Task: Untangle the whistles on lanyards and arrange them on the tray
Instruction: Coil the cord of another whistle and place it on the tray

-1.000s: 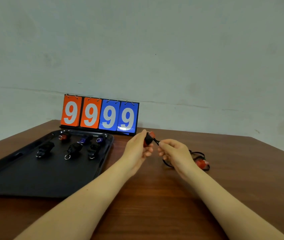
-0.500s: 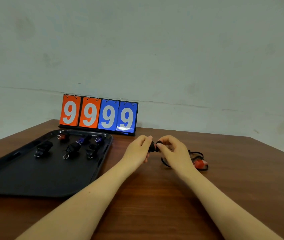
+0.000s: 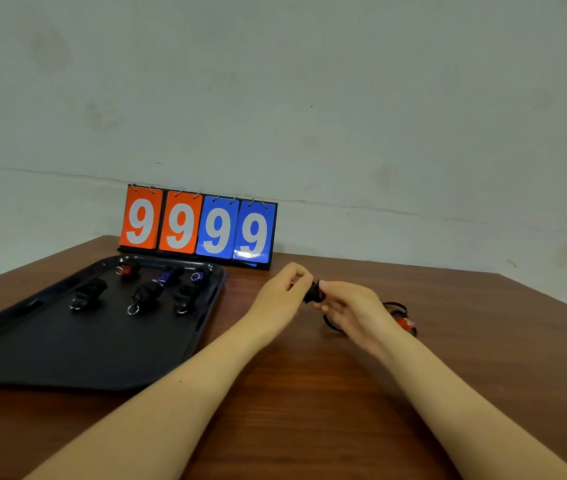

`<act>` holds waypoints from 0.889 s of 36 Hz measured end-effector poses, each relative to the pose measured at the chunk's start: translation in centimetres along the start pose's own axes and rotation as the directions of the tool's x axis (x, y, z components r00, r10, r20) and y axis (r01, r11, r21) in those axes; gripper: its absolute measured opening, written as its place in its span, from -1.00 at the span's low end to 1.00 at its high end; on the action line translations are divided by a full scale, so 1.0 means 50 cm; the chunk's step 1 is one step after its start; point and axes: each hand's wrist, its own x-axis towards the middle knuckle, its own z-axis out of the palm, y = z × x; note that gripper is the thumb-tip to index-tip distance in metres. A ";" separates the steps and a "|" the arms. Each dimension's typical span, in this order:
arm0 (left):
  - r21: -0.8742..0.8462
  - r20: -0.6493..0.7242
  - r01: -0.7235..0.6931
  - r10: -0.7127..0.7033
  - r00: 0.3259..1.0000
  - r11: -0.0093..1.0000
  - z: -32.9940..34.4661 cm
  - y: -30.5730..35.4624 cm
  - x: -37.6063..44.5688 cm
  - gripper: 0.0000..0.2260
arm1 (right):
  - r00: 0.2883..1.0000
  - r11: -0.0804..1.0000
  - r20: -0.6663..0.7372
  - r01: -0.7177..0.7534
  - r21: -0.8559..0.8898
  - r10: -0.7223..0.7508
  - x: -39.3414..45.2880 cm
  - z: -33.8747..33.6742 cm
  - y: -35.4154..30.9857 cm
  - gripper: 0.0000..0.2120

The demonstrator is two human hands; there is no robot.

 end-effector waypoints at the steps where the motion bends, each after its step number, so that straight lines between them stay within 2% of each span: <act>1: -0.051 0.004 0.029 -0.029 1.000 0.998 0.000 0.003 0.000 -0.86 | 1.000 0.996 0.012 -0.029 0.080 0.028 0.001 0.000 -0.002 -0.85; 4: -0.208 0.036 0.130 -0.126 0.991 0.969 0.002 0.008 -0.003 -0.84 | 0.995 0.963 0.035 -0.100 0.249 0.094 0.002 0.000 -0.001 -0.85; 6: -0.302 0.050 0.188 -0.182 0.982 0.935 0.002 0.011 -0.004 -0.84 | 0.994 0.957 0.044 -0.105 0.272 0.097 0.003 0.001 0.001 -0.86; 9: -0.382 0.050 0.231 -0.230 0.972 0.895 0.002 0.010 -0.004 -0.83 | 0.997 0.975 0.060 -0.066 0.213 0.055 0.005 0.004 0.002 -0.83; 14: -0.428 0.104 0.225 -0.200 0.974 0.875 0.001 0.008 -0.008 -0.72 | 0.997 0.994 0.077 -0.006 0.113 -0.003 0.003 0.003 0.005 -0.77; 17: -0.465 0.108 0.263 -0.240 0.965 0.845 0.003 0.009 -0.007 -0.76 | 0.997 0.998 0.050 0.054 -0.037 -0.052 -0.003 0.006 0.006 -0.78; 21: -0.545 0.115 0.322 -0.311 0.943 0.774 0.001 0.008 -0.005 -0.82 | 0.991 0.952 -0.022 0.123 -0.281 -0.135 -0.002 0.021 0.010 -0.86; 24: -0.598 0.110 0.356 -0.366 0.924 0.718 -0.003 0.009 -0.002 -0.83 | 0.986 0.935 -0.017 0.153 -0.319 -0.167 -0.003 0.028 0.014 -0.87; 28: -0.542 0.069 0.362 -0.390 0.918 0.758 -0.004 0.006 0.005 -0.81 | 0.981 0.937 0.040 0.191 -0.294 -0.188 -0.007 0.029 0.017 -0.83; 32: -0.562 0.047 0.356 -0.401 0.915 0.747 0.000 0.001 0.008 -0.77 | 0.980 0.954 0.021 0.198 -0.224 -0.198 -0.007 0.027 0.012 -0.88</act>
